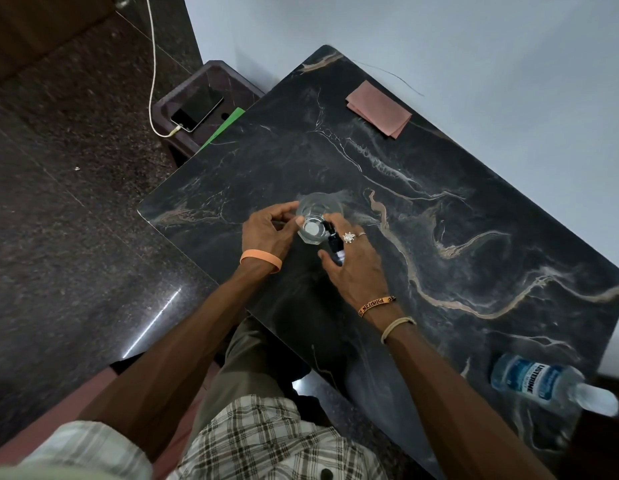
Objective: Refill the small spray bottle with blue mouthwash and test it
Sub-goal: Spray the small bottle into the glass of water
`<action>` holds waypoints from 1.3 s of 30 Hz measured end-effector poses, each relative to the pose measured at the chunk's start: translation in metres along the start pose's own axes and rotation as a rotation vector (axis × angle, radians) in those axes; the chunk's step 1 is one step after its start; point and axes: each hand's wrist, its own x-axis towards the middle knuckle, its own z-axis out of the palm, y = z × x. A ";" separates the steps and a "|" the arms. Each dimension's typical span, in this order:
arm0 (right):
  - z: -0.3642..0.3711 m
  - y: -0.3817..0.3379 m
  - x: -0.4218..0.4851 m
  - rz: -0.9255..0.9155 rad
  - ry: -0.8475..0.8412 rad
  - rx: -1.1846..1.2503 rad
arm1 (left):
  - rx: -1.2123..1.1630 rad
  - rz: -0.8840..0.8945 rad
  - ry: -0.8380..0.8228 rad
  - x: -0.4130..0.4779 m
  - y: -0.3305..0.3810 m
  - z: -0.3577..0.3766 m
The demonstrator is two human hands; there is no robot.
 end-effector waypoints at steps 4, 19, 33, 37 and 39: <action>0.001 0.000 -0.003 0.017 0.031 0.084 | -0.002 0.001 0.003 0.001 -0.001 -0.001; -0.006 -0.003 0.002 0.018 0.024 0.122 | 0.010 -0.002 0.007 0.002 -0.002 0.000; -0.002 0.002 -0.009 -0.028 0.035 0.242 | -0.067 -0.014 -0.019 -0.004 0.000 0.000; -0.002 0.002 -0.012 -0.084 0.037 0.267 | -0.059 -0.006 -0.007 -0.014 -0.006 0.002; -0.004 0.002 -0.015 -0.086 0.060 0.301 | -0.043 0.016 0.048 -0.023 -0.010 0.003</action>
